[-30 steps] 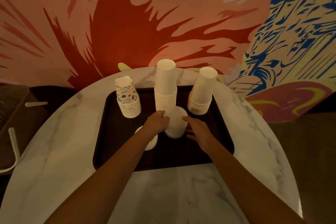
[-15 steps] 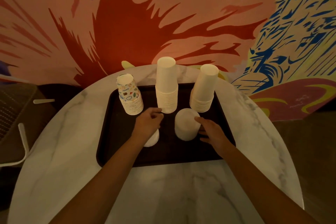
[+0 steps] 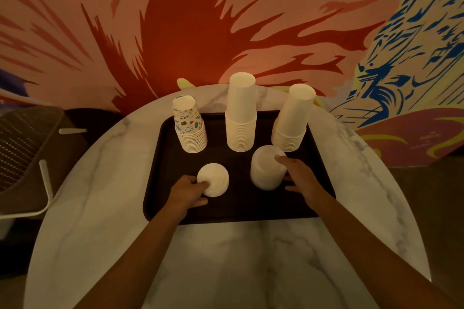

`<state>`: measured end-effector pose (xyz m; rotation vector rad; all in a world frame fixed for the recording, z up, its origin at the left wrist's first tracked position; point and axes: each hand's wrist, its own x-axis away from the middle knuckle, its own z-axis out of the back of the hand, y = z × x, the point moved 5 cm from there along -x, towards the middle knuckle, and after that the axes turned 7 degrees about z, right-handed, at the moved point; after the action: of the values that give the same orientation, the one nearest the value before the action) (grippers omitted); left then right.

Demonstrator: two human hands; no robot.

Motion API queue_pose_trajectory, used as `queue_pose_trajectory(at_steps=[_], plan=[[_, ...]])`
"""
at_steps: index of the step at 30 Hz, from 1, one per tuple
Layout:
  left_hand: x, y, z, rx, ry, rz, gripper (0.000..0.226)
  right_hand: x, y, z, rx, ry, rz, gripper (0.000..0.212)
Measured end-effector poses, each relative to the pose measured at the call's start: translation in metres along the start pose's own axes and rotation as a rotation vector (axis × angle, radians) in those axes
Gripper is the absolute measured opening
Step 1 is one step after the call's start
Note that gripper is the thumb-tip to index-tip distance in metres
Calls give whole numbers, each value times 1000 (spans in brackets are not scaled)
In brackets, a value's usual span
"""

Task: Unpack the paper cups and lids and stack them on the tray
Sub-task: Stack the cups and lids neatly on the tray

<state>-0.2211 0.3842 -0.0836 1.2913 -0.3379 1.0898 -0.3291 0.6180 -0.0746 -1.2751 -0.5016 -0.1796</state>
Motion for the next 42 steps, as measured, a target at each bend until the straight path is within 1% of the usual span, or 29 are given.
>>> queue_pose_trajectory(at_steps=[8,12,15,19,21,23,29,34,37,42], plan=[[0,2,-8,51,-2,5,45,1,3,5,-18,5,-7,57],[7,1,-5,64,10,-17,45,7,-1,13,28,31,58,60],[17,3,4,10,47,-75,42,19,-17,21,105,93,172,55],[37,8,22,-67,100,-172,34,41,-49,25,231,204,403,43],[48,13,35,-101,126,-225,30,54,-64,19,261,229,497,39],[59,16,48,-134,153,-275,27,67,-76,10,263,235,543,38],[92,14,93,-213,233,-408,25,99,-87,-49,242,157,559,31],[103,0,154,-261,283,-508,24,131,-86,-120,246,75,565,29],[105,-13,199,-269,270,-554,23,151,-87,-166,248,41,583,25],[105,-40,270,-294,228,-581,15,184,-84,-243,195,2,545,19]])
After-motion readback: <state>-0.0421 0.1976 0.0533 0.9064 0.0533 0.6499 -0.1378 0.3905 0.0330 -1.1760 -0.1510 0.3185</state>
